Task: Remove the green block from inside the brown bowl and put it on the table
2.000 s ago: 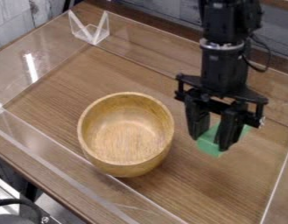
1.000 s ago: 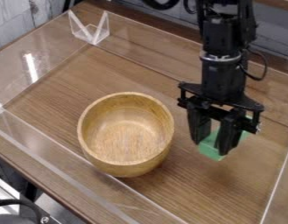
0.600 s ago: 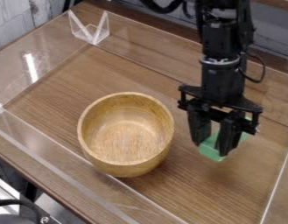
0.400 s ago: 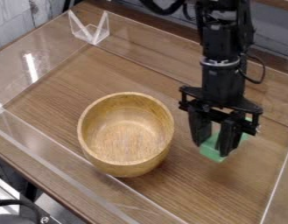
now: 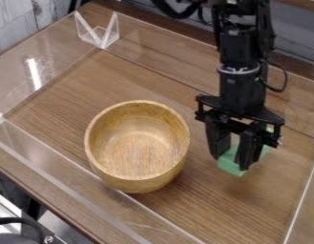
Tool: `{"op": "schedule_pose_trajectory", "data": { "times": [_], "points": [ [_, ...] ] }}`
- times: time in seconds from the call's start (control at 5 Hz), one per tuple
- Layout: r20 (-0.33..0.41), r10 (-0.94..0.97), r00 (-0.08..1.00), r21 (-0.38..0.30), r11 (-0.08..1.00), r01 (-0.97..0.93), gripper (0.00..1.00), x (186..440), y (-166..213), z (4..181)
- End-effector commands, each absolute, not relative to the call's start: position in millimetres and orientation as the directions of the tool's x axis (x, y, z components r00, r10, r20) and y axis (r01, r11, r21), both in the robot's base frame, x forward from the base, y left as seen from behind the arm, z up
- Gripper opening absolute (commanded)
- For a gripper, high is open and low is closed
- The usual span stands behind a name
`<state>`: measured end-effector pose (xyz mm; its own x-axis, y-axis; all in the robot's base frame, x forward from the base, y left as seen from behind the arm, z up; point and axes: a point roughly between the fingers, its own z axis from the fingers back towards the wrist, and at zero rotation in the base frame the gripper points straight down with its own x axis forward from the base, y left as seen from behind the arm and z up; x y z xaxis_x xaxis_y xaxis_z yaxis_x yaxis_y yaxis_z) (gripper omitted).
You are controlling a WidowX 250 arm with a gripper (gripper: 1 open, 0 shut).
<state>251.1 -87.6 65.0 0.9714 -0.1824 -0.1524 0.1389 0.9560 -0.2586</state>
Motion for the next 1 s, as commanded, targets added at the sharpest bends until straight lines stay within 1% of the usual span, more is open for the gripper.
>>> {"op": "schedule_pose_trajectory", "data": {
  "times": [0.0,0.8],
  "points": [
    [-0.111,-0.182,0.977,-0.267,0.953,0.147,0.0,258.1,-85.2,72.4],
    [-0.109,-0.184,0.977,-0.283,0.948,0.147,0.0,260.6,-82.4,69.8]
  ]
}}
